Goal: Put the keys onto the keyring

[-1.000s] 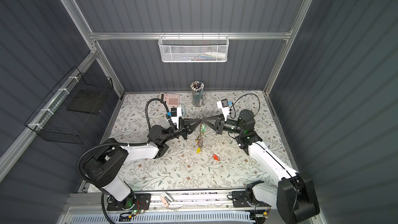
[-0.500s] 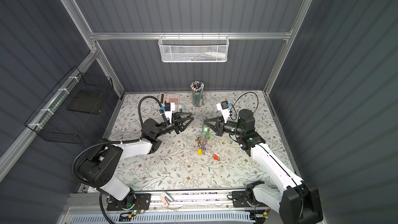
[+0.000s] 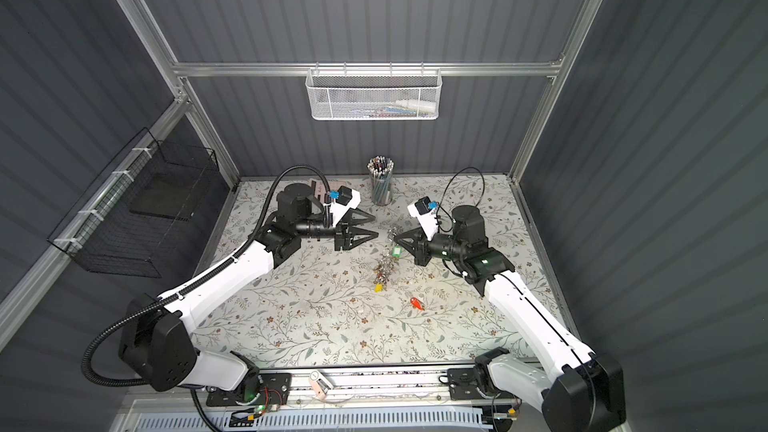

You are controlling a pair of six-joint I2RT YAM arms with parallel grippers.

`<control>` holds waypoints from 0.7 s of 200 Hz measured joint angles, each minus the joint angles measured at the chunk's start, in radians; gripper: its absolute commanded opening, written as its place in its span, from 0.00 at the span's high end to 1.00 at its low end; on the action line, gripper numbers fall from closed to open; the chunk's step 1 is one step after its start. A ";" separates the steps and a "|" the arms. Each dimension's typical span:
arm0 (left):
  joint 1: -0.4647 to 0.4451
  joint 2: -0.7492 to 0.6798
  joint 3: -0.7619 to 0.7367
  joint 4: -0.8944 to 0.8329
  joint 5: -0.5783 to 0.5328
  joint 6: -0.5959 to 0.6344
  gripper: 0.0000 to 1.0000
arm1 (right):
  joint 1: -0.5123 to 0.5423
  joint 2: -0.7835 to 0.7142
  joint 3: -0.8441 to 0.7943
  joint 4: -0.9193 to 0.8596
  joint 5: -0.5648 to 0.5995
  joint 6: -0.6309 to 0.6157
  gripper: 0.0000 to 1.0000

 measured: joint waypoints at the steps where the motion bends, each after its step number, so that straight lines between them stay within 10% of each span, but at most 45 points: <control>1: 0.000 0.002 0.005 -0.007 0.001 0.005 0.47 | 0.000 0.000 0.000 -0.002 0.000 -0.002 1.00; 140: -0.070 0.187 0.308 -0.515 0.001 0.301 0.77 | 0.011 0.007 0.000 -0.010 -0.027 -0.038 1.00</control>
